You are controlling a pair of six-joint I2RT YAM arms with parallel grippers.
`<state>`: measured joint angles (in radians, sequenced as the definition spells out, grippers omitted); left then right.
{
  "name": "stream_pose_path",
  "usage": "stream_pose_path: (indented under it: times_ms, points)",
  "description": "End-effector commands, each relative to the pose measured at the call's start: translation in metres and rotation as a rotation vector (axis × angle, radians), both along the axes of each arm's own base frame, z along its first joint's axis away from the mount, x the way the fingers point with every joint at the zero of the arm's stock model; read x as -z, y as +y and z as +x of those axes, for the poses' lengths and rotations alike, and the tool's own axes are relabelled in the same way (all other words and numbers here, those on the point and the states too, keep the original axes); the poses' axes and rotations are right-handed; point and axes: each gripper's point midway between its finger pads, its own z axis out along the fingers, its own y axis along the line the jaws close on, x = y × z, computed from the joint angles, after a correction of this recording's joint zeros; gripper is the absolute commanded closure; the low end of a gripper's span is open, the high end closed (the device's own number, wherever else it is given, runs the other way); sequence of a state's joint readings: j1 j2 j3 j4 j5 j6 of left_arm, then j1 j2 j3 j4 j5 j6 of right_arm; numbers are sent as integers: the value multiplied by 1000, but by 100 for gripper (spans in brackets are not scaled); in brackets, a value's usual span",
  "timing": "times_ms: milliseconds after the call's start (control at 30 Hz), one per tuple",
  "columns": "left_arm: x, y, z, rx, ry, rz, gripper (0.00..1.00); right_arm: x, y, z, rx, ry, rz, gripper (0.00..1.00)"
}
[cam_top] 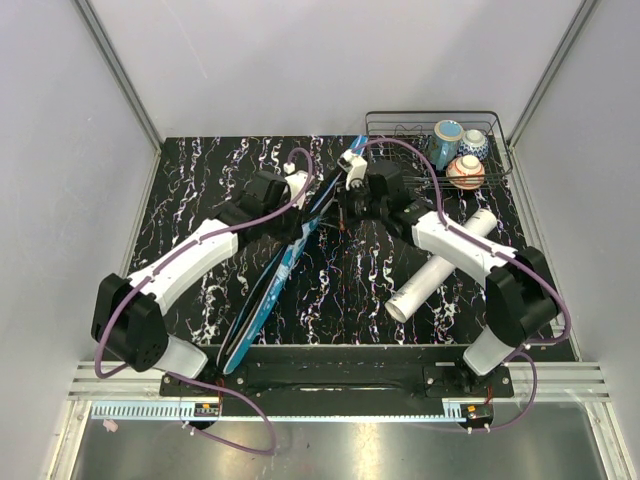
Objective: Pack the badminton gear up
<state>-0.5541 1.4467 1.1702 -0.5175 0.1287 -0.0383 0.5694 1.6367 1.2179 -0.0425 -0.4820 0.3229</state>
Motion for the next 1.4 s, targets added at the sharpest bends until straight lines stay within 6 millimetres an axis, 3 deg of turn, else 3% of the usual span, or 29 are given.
stream_pose_path:
  times_ms: [0,33,67,100,200,300,400,467,500,533,600,633,700,800,933,1100,1133,1167,1300,1367]
  points:
    - [-52,-25,28,-44,-104,-207,85,-10,4,-15,-21,-12,35,100]
    - [-53,-28,25,-33,-84,-227,61,-9,4,-15,-34,-26,28,100]
    - [-55,-30,22,-26,-74,-246,52,-15,7,-12,-46,-58,43,100]
    - [-56,-31,17,-27,-55,-276,49,-15,8,-12,-52,-66,42,100]
    - [-80,-32,10,-21,-84,-386,38,-19,9,-11,-63,-83,47,100]
    - [-108,-20,15,-85,-152,-442,30,-23,10,-14,-72,-98,66,100]
    - [-128,-13,38,-186,-201,-474,27,-22,10,-16,-77,-96,77,100]
    - [-119,-22,53,-198,-161,-474,27,-23,10,-18,-80,-96,84,100]
    - [-129,-29,60,-184,-165,-493,28,-27,10,-18,-79,-103,91,100]
    - [-111,-38,68,-171,-115,-483,28,-28,9,-19,-81,-106,94,100]
    - [-112,-48,80,-158,-100,-490,28,-31,9,-20,-83,-113,97,100]
    - [-97,-54,87,-152,-65,-478,28,-33,9,-21,-85,-117,99,100]
    - [-97,-63,93,-119,-53,-496,28,-35,8,-22,-85,-120,104,100]
    - [-81,-83,99,-58,19,-522,28,-38,8,-23,-89,-124,111,100]
    - [-66,-94,103,-47,47,-525,30,-40,9,-24,-94,-122,123,100]
    - [-58,-102,106,-46,31,-520,42,-39,10,-25,-98,-110,123,100]
    - [-59,-102,108,-52,20,-518,46,-38,10,-26,-99,-106,122,100]
    - [-62,-101,111,-60,7,-517,61,-38,10,-26,-101,-106,122,100]
    - [-68,-96,126,-120,-39,-496,91,-38,11,-28,-114,-102,119,100]
    - [-77,-93,133,-135,-69,-493,97,-36,13,-31,-121,-97,104,100]
